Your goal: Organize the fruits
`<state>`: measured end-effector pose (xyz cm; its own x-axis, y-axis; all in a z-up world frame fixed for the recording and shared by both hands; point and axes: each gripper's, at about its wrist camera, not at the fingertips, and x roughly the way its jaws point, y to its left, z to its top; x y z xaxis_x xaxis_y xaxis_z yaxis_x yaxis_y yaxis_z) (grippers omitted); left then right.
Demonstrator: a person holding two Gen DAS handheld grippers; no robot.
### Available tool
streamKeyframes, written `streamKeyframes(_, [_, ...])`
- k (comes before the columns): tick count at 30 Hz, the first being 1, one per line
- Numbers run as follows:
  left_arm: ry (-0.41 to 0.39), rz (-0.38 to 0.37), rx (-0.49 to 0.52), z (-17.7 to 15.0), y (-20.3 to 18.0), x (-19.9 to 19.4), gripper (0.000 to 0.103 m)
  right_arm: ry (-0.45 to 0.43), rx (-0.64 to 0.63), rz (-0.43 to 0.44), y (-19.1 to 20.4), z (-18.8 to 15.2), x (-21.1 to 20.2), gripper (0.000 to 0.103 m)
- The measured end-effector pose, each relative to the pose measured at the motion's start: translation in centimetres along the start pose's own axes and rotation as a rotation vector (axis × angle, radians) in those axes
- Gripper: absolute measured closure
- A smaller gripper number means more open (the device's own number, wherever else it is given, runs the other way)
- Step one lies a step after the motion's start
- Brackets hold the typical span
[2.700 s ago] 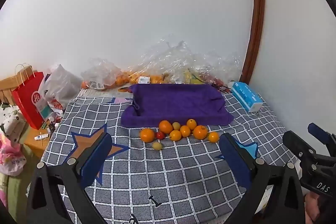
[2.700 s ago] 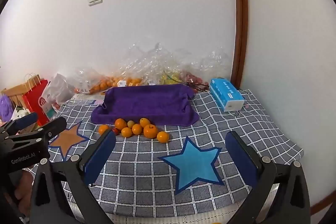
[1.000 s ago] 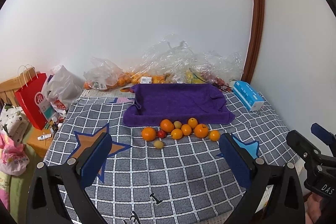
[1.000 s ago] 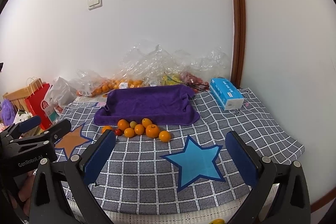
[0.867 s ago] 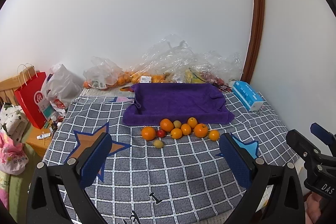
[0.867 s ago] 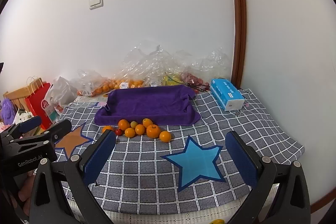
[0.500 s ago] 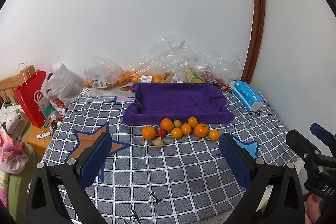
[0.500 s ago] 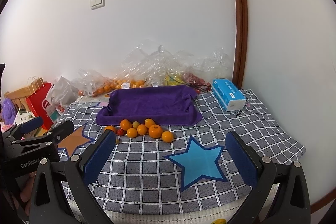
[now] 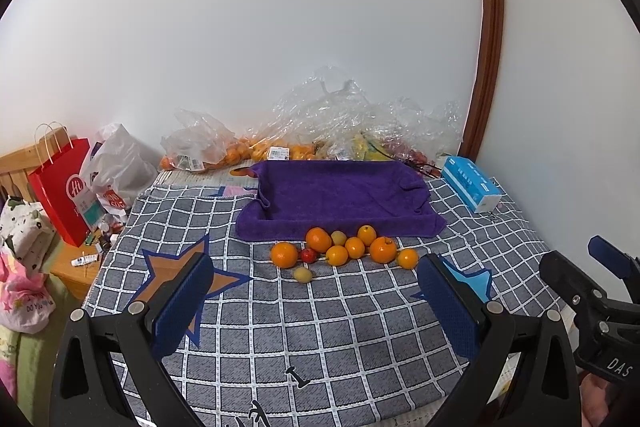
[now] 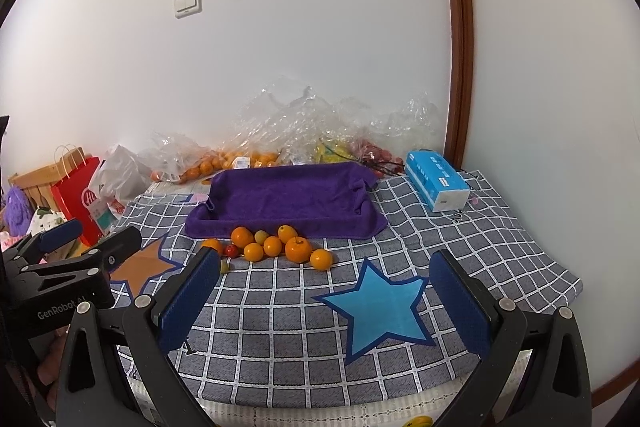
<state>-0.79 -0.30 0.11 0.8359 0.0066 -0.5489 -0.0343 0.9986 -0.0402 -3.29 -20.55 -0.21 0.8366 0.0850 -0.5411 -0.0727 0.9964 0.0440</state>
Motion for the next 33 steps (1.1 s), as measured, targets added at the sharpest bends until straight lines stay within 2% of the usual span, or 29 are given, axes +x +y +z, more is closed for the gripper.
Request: streamKeyframes(33, [0.006,0.009,0.001,-0.1,0.5,0.4,0.001,0.013,-0.002,0.008,0.4,-0.3,1.5,0.0])
